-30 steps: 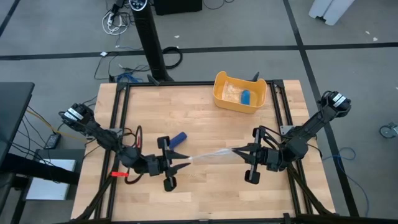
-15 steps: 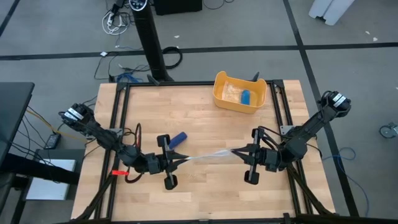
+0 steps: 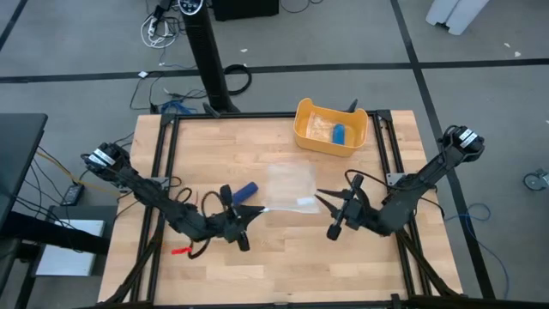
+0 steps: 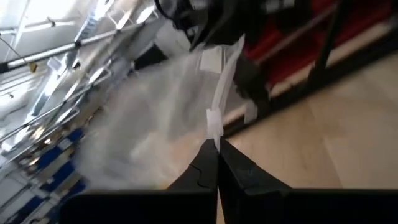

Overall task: Roll bandage
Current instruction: Open the transparent zip bag

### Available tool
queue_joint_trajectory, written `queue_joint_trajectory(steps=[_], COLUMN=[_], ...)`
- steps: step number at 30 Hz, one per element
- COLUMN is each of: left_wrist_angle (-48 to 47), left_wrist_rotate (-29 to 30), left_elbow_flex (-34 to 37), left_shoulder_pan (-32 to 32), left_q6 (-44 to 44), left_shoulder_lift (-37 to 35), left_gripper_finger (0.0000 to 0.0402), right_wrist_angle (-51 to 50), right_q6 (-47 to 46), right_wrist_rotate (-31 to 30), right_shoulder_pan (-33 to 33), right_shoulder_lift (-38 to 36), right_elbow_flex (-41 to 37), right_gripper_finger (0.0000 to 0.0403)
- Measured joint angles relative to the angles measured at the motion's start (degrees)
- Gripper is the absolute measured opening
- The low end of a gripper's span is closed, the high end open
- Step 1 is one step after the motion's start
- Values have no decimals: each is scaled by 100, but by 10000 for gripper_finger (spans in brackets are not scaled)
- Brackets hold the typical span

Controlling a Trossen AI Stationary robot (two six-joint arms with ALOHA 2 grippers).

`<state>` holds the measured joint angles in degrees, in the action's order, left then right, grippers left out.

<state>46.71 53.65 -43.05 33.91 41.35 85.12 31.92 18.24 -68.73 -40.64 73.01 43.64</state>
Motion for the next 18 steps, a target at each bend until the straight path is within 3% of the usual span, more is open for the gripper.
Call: queue_joint_trajectory(steps=[8, 15, 18], left_wrist_angle=[-616, -646, -637], left_wrist_rotate=[487, 512, 524], left_elbow_flex=[0, -101, -207], left_shoulder_pan=[1, 301, 462], left_q6=[-414, -422, -422], left_shoulder_lift=[0, 0, -2], left_gripper_finger=[1, 1, 1], right_wrist_angle=[-594, -969, -1087], right_q6=[-514, -503, -544], right_wrist_rotate=[850, -28, -75], right_shoulder_pan=[-2, -130, -123], right_shoulder_lift=[2, -2, -2], right_elbow_flex=[154, 502, 503], right_gripper_finger=[89, 93, 101])
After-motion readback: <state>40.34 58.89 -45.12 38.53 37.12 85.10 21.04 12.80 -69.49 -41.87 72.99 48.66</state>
